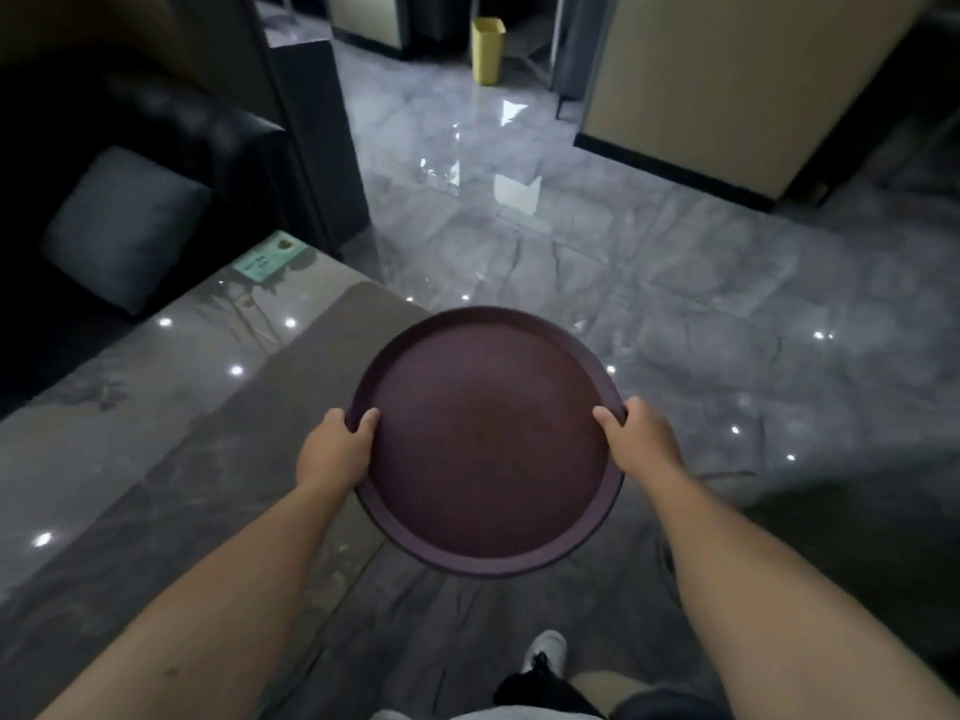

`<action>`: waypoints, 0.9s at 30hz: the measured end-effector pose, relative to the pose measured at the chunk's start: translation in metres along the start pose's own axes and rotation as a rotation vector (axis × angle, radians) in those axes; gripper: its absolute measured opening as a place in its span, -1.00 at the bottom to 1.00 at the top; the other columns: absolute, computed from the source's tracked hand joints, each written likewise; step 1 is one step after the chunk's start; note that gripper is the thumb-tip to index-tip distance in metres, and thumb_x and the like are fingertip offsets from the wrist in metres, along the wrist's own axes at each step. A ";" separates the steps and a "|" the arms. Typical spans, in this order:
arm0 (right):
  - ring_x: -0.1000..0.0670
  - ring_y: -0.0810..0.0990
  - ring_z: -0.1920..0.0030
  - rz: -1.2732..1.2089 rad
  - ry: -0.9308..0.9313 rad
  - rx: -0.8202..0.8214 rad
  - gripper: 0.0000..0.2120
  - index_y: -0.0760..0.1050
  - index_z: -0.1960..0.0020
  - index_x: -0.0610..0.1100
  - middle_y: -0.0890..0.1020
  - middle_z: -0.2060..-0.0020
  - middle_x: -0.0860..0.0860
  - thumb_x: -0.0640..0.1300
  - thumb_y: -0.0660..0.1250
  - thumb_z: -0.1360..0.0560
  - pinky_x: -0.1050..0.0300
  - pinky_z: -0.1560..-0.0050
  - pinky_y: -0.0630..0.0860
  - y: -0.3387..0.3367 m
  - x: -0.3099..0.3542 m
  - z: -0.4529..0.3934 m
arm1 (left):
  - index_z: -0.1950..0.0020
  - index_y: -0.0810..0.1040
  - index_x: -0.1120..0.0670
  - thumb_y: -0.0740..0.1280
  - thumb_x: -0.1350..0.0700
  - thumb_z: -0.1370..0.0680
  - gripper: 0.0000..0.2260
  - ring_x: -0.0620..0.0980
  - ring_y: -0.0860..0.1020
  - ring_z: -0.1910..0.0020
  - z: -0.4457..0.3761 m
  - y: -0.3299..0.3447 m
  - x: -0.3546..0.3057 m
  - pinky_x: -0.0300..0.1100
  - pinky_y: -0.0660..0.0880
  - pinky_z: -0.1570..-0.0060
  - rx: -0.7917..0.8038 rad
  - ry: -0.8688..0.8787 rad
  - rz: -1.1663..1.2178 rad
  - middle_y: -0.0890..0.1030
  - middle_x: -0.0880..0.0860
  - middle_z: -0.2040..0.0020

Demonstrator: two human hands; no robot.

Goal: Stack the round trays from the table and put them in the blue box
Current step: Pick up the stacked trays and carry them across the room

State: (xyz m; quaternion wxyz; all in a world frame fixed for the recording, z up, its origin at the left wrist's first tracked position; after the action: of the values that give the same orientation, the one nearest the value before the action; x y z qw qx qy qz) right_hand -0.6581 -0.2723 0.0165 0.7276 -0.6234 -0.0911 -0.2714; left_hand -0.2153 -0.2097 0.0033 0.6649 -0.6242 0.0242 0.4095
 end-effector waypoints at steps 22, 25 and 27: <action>-0.07 0.47 0.31 -0.115 0.327 -0.157 -0.67 0.38 0.18 -0.09 0.51 0.29 -0.03 0.17 0.22 -0.54 0.07 0.34 0.35 -0.111 -0.207 -0.090 | -0.11 0.47 0.21 -0.03 -0.22 -0.58 -0.45 0.29 0.50 -0.10 -0.054 0.173 -0.263 0.05 0.33 0.02 0.162 0.266 -0.069 0.56 0.30 -0.10; -0.07 0.48 0.31 -0.092 0.355 -0.186 -0.68 0.38 0.17 -0.08 0.53 0.27 -0.04 0.16 0.22 -0.54 0.06 0.31 0.40 -0.121 -0.208 -0.104 | -0.01 0.46 0.18 -0.02 -0.22 -0.58 -0.49 0.28 0.51 -0.05 -0.072 0.184 -0.289 0.01 0.31 0.09 0.199 0.306 -0.046 0.57 0.28 -0.05; -0.11 0.51 0.27 -0.086 0.369 -0.197 -0.67 0.40 0.15 -0.10 0.55 0.23 -0.08 0.16 0.22 -0.54 0.03 0.26 0.46 -0.127 -0.206 -0.115 | 0.07 0.43 0.15 0.00 -0.21 -0.59 -0.54 0.28 0.52 -0.02 -0.083 0.186 -0.303 -0.01 0.30 0.13 0.193 0.323 -0.054 0.58 0.27 0.00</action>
State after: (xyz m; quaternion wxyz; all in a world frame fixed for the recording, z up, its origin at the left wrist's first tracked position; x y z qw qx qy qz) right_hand -0.9185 -0.3340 0.0052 0.6553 -0.6267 0.0443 -0.4194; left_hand -0.4836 -0.4574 -0.0012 0.7199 -0.6155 0.1530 0.2820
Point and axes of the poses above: each hand's wrist, its own z-axis away from the middle knuckle, its own y-axis out of the palm, x = y × z, the point moved 10 cm from there along -z, towards the middle knuckle
